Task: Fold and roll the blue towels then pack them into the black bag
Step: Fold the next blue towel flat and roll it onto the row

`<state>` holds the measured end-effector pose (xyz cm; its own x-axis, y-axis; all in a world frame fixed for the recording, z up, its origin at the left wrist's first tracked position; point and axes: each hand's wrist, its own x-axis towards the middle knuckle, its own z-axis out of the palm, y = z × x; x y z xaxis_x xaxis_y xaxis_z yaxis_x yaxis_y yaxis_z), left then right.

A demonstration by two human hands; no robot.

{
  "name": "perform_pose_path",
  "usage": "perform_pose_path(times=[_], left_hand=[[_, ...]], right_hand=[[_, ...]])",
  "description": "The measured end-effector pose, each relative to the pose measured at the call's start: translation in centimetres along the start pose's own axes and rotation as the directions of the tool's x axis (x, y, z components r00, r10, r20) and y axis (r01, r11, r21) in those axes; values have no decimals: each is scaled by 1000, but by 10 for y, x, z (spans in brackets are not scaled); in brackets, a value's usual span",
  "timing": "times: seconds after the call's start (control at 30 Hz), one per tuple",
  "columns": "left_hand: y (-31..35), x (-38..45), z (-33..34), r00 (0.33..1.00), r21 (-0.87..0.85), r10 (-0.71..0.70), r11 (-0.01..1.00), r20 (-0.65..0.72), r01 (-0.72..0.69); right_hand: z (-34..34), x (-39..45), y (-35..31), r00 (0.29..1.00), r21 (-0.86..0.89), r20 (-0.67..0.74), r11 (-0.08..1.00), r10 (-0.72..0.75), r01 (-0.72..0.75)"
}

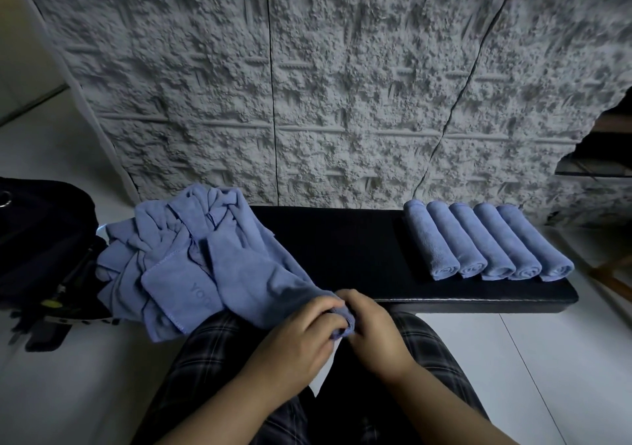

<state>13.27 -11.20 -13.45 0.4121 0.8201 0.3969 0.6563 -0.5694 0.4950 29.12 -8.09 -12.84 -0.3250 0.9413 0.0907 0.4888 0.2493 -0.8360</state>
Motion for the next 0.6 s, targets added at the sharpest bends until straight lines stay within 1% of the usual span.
perform_pose_path(times=[0.1, 0.13, 0.2, 0.23, 0.3, 0.37, 0.43, 0.5, 0.6], left_hand=[[0, 2, -4, 997, 15, -10, 1000, -70, 11], [-3, 2, -4, 994, 8, -58, 998, -91, 59], [-9, 2, -2, 973, 7, -199, 980, -117, 201], [-14, 1, 1, 958, 22, -264, 963, -109, 268], [-20, 4, 5, 936, 51, -349, 935, -41, 351], [-23, 8, 8, 940, 89, -340, 936, -11, 340], [-24, 14, 11, 952, 99, -304, 947, -45, 307], [-27, 17, 11, 945, 61, -318, 945, -75, 323], [-29, 16, 8, 919, -21, -386, 923, -88, 385]], right_hand=[[-6, -1, -1, 993, 34, -82, 996, 80, -77], [-9, -2, 1, 990, 42, -97, 994, 101, -98], [-11, -3, 1, 983, 80, -106, 987, 147, -139], [-11, -3, 0, 979, 131, -111, 979, 174, -159], [-8, -2, -3, 967, 258, -128, 949, 218, -180], [-5, -3, -7, 958, 357, -133, 914, 253, -192], [-6, -3, -10, 956, 430, -144, 886, 257, -173], [-9, -2, -8, 949, 441, -174, 882, 263, -164], [-10, -1, -2, 930, 468, -152, 853, 335, -231]])
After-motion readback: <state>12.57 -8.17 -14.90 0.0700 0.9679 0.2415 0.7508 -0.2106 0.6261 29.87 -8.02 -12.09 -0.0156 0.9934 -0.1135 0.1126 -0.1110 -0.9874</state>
